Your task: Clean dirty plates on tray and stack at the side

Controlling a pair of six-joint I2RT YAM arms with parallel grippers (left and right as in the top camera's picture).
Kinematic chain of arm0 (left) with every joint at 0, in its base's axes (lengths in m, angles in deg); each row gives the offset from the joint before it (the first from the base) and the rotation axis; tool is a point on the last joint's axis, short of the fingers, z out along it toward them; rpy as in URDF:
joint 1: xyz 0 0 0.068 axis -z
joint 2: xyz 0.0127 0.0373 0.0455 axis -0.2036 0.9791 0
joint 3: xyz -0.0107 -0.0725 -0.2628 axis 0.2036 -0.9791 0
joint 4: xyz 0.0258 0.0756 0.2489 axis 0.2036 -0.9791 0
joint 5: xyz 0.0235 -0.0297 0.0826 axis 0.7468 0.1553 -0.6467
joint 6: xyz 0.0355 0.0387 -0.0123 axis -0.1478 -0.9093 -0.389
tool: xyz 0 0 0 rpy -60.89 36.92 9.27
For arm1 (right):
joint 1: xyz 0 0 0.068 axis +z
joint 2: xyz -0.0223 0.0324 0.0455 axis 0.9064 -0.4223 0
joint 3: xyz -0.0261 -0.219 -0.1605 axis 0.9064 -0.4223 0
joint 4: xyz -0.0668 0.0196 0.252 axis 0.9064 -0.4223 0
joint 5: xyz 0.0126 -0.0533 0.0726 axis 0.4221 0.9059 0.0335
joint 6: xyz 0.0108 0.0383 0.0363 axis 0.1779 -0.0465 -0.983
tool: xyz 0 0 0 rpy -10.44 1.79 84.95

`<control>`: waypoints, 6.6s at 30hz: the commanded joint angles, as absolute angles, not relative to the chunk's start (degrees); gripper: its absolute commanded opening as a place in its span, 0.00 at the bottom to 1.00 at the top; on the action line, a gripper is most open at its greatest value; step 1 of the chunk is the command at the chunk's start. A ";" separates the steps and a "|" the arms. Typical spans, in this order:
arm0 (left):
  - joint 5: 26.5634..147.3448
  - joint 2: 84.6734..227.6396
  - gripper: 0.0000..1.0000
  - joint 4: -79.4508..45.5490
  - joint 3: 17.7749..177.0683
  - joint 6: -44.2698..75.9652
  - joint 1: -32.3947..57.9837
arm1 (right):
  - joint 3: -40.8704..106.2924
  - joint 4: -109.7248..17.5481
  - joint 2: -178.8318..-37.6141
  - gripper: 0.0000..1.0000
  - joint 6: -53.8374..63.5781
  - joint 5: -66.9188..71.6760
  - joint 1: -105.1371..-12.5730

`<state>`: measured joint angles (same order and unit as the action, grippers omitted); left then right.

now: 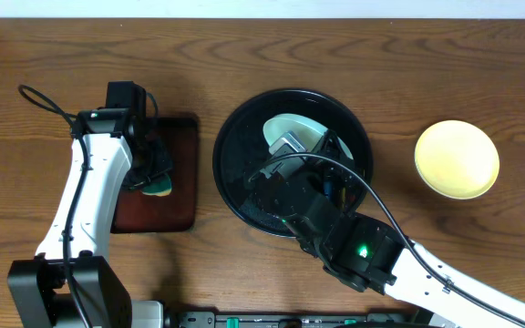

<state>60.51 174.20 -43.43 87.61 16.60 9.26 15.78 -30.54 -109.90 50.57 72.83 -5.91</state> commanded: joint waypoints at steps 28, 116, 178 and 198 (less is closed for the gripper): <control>60.22 174.13 0.08 -43.23 86.12 15.18 9.02 | 16.37 -29.34 -108.91 0.01 52.32 74.93 -5.54; 60.24 174.13 0.08 -43.26 86.12 15.16 9.02 | 16.48 -52.37 -120.47 0.01 -3.92 3.02 -97.84; 77.27 138.38 0.78 -50.86 89.25 7.77 9.02 | 16.22 -61.14 -81.66 0.99 16.50 -20.93 -56.86; 77.27 138.38 0.80 -50.86 89.25 7.77 9.02 | -15.63 -49.62 -40.56 0.99 29.15 -4.65 -60.96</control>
<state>77.05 138.42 -50.82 88.31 7.05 9.22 -11.71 -51.13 -43.25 27.47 -8.45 -60.26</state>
